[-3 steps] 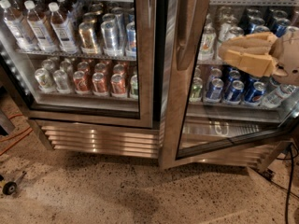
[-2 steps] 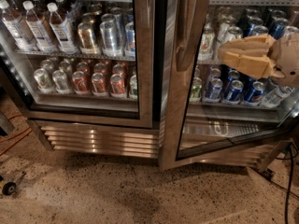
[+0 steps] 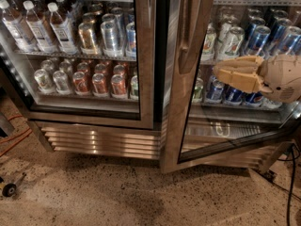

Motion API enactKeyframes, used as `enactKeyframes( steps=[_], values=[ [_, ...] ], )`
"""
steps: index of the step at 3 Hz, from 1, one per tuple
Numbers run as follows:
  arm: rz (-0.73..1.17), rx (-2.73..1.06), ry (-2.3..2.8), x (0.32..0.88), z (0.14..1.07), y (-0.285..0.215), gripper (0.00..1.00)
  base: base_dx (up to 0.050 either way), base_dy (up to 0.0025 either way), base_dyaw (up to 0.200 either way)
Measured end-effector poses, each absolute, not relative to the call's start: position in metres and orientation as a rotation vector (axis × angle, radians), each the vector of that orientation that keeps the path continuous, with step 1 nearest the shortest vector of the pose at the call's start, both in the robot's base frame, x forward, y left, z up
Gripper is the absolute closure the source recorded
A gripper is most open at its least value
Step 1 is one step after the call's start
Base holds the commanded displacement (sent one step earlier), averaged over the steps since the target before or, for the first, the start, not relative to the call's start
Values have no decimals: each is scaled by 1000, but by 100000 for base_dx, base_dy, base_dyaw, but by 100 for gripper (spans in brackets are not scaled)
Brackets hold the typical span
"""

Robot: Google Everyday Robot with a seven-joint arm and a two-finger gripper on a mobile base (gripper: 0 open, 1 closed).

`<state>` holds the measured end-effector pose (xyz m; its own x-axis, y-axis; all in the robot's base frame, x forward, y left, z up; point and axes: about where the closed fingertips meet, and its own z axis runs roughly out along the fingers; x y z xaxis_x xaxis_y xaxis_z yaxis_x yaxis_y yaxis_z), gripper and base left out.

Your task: Open right fridge door

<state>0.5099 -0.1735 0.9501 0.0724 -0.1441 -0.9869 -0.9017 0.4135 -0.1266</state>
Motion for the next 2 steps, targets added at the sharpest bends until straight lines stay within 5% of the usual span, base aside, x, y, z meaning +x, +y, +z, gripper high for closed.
enactKeyframes(
  steps=[2],
  values=[
    [766,-1029,1390,504,949,-170,100,0,0,0]
  ],
)
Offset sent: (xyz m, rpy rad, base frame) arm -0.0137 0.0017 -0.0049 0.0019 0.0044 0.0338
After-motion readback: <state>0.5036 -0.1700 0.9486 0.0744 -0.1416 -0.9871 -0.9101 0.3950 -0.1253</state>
